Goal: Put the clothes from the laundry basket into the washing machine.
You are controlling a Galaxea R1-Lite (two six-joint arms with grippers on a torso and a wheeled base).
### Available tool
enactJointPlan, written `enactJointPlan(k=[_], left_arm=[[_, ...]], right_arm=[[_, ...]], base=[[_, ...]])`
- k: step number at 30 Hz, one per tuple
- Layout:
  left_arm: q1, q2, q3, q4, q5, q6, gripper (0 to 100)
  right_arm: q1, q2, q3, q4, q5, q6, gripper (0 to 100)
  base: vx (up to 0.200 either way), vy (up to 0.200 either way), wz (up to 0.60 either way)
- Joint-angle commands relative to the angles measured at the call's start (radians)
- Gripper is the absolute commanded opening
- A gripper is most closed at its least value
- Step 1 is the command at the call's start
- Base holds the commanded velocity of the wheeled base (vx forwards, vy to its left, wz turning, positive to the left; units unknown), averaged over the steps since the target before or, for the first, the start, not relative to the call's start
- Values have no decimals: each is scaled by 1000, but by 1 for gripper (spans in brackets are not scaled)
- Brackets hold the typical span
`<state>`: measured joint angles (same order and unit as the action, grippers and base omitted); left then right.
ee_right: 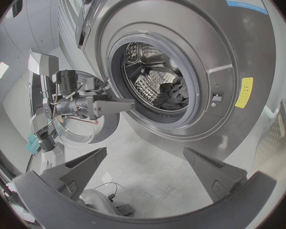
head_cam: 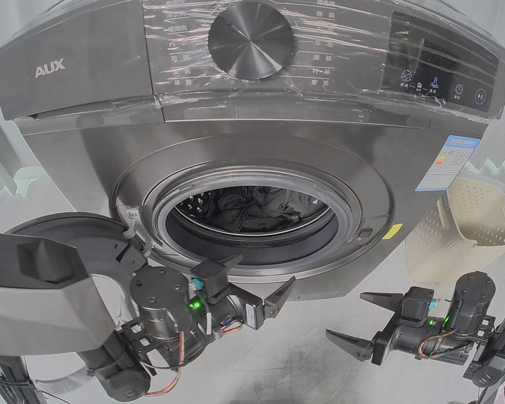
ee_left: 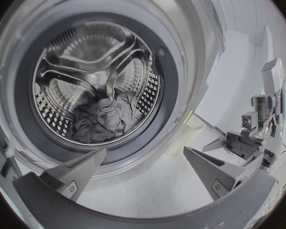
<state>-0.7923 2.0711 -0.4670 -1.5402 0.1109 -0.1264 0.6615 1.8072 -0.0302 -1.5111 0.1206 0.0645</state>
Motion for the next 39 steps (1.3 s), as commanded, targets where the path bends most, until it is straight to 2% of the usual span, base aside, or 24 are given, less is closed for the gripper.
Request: enactJointPlan(k=[1,3,6,8,10,12,16,18,20,22,23,25,29,34,39], left_arm=[[-4,-223,169,-8,7,-15,100],[-1,-267,202,-8,10,-13,100],[7,-341,243,-6,38,-9,100],[8,-374,272,-6,55,-2,100],[8,-397,300,-6,61,22,100],[10,-428,315,-6,64,45,100],[16,-503,324,-1,67,54,100],[88,-569,364,11,62,86,100],[133,-621,398,14,52,100,100],[156,-667,426,15,44,100,100],[156,-667,426,15,44,100,100],[180,-721,461,20,41,102,100],[185,-799,467,60,55,93,100],[222,-931,467,196,46,96,100],[225,-1128,467,411,53,99,100]], right_arm=[[4,-138,18,12,-61,-2,100],[-2,-158,18,15,-93,11,100],[-26,-184,15,35,-174,51,100],[-56,-209,21,42,-202,71,100],[-77,-244,29,49,-211,72,100],[-94,-293,29,66,-213,72,100],[-109,-399,29,130,-216,58,100],[-111,-551,29,258,-233,11,100],[-117,-648,29,356,-233,-2,100],[-138,-717,29,446,-234,-2,100],[-138,-717,29,446,-234,-2,100],[-189,-804,29,563,-234,-5,100],[-266,-895,29,638,-233,-18,100],[-344,-1030,27,752,-228,-25,100],[-413,-1183,24,902,-222,-46,100]], base=[[0,0,0],[0,0,0],[-133,0,0],[-200,0,0],[-200,0,0],[-200,0,0],[-200,0,0],[-200,0,0],[-200,0,0],[-200,0,0],[-200,0,0],[-200,0,0],[-200,0,0],[-200,0,0],[-200,0,0]])
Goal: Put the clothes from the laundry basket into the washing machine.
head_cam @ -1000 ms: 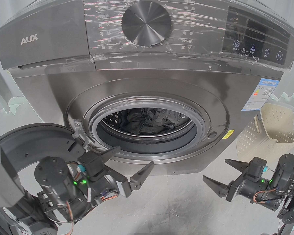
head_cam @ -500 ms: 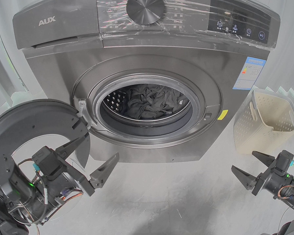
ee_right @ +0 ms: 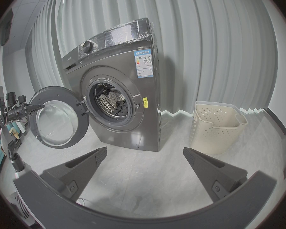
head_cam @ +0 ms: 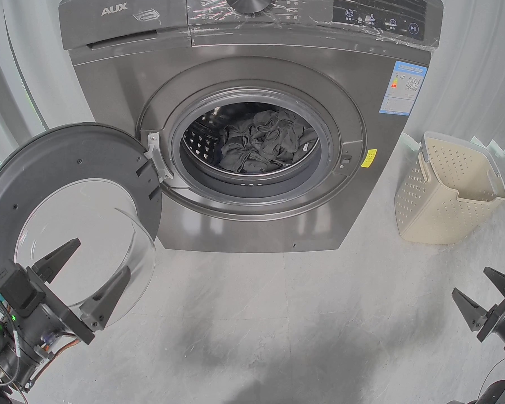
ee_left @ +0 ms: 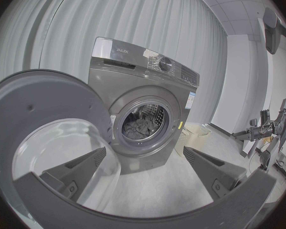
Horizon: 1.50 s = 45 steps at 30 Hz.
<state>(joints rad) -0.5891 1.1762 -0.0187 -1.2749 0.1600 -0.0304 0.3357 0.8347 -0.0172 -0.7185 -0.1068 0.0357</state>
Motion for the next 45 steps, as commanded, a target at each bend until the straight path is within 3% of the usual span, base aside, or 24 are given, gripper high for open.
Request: enactJointPlan(k=[1,6,7,12,16,20,21,22,23,25,27,31,33,34,38,42,44,45], left_arm=[[23,-276,19,200,4,3,100],[98,-454,19,417,1,-3,100],[130,-561,17,509,-8,-5,100],[229,-765,19,720,-50,-20,100],[313,-888,17,836,-102,-23,100],[420,-1012,17,954,-114,-29,100],[420,-1012,17,954,-114,-29,100],[476,-1076,19,1029,-145,-22,100],[485,-1087,19,1060,-157,-17,100],[486,-1089,19,1091,-160,-16,100],[486,-1089,19,1109,-151,-20,100],[486,-1089,19,1217,-93,-13,100],[486,-1089,19,1217,-93,-13,100],[486,-1089,17,1227,-42,-6,100],[488,-1089,17,1226,-19,-3,100],[497,-1089,19,1224,-8,-36,100],[563,-1109,16,1232,-20,-62,100],[606,-1132,14,1238,-34,-57,100]], right_arm=[[-100,-238,11,133,9,-19,100],[-142,-328,14,195,12,-19,100],[-162,-370,14,222,12,-20,100],[-198,-519,14,341,29,-45,100],[-218,-658,16,496,32,-50,100],[-271,-764,16,620,35,-73,100],[-271,-764,16,620,35,-73,100],[-316,-802,13,666,67,-82,100],[-327,-824,13,680,98,-79,100],[-330,-835,16,717,130,-54,100],[-328,-835,13,729,125,-40,100],[-327,-835,16,723,139,-40,100],[-327,-835,16,723,139,-40,100],[-328,-835,16,723,139,-43,100],[-328,-835,16,723,141,-45,100],[-330,-835,16,725,139,-39,100],[-330,-835,16,723,139,-42,100],[-330,-835,16,723,139,-43,100]], base=[[-200,0,0],[-200,0,0],[-200,0,0],[-80,0,0],[-200,0,0],[-150,0,0],[0,0,0],[0,0,0],[0,0,0],[0,0,0],[0,0,0],[0,150,0],[0,200,0],[0,200,0],[0,200,0],[0,200,0],[0,200,0],[0,200,0]])
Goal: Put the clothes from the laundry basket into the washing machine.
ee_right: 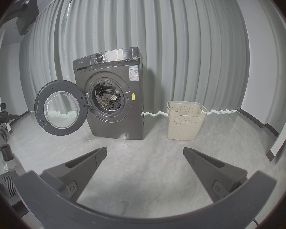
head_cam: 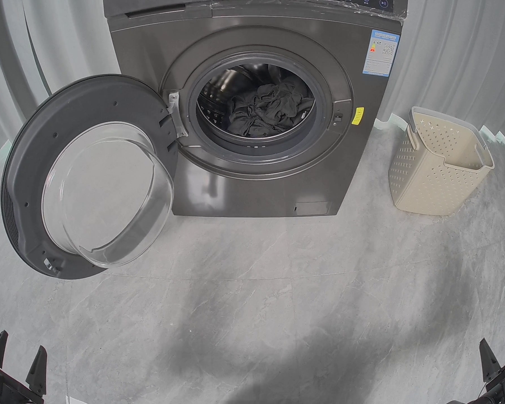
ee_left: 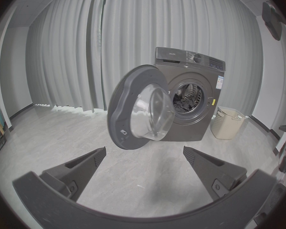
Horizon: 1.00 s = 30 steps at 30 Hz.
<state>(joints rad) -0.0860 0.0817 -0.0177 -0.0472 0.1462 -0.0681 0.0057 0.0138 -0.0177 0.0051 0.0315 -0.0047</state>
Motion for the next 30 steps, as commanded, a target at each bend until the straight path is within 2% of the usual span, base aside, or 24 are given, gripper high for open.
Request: enactJointPlan(k=[1,4,7,9,13,16,21,27,30], left_arm=[[115,-56,16,4,-31,-15,100],[84,-80,18,32,-92,36,100],[84,-79,16,47,-114,37,100],[84,-79,16,49,-120,56,100],[84,-79,16,49,-120,57,100],[83,-79,16,49,-120,44,100],[83,-79,16,50,-117,47,100],[83,-79,16,50,-112,45,100],[83,-79,16,50,-112,45,100]], right_arm=[[0,-14,16,-1,1,-3,100],[0,-14,16,-1,1,-3,100],[0,-14,16,-1,1,-3,100],[0,-14,16,-1,1,-3,100],[0,-14,16,-1,1,-3,100],[-1,-14,16,-1,-1,-3,100],[-1,-14,16,-1,-8,-1,100],[0,-14,16,-1,-8,2,100],[0,-14,16,-1,-7,2,100]], base=[[0,200,0],[0,200,0],[0,0,0],[0,0,0],[0,0,0],[0,0,0],[0,0,0],[0,0,600],[0,0,0]])
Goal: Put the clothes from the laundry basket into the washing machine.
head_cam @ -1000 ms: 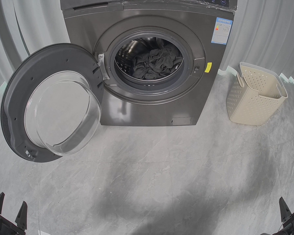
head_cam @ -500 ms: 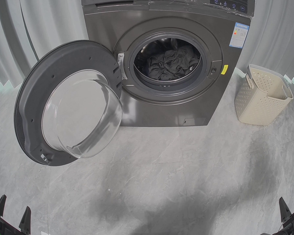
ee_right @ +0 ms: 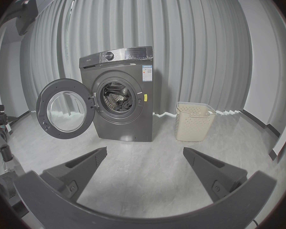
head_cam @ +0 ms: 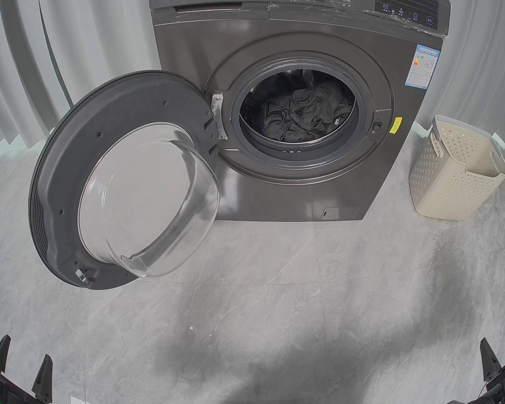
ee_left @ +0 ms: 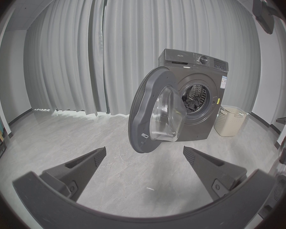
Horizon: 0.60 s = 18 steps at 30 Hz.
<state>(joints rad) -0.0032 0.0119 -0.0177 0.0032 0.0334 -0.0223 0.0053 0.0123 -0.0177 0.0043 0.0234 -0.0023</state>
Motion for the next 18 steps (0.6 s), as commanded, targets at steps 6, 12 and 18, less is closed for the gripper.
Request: enactJointPlan(k=[6,12,18], left_arm=[[0,-9,16,0,0,-2,100],[0,-9,16,0,0,-4,100],[0,-9,16,0,0,-4,100]], right_arm=[[1,-12,16,0,1,-1,100],[1,-12,16,0,1,-1,100],[1,-12,16,0,1,-1,100]], base=[[0,67,0],[0,200,0],[0,200,0]])
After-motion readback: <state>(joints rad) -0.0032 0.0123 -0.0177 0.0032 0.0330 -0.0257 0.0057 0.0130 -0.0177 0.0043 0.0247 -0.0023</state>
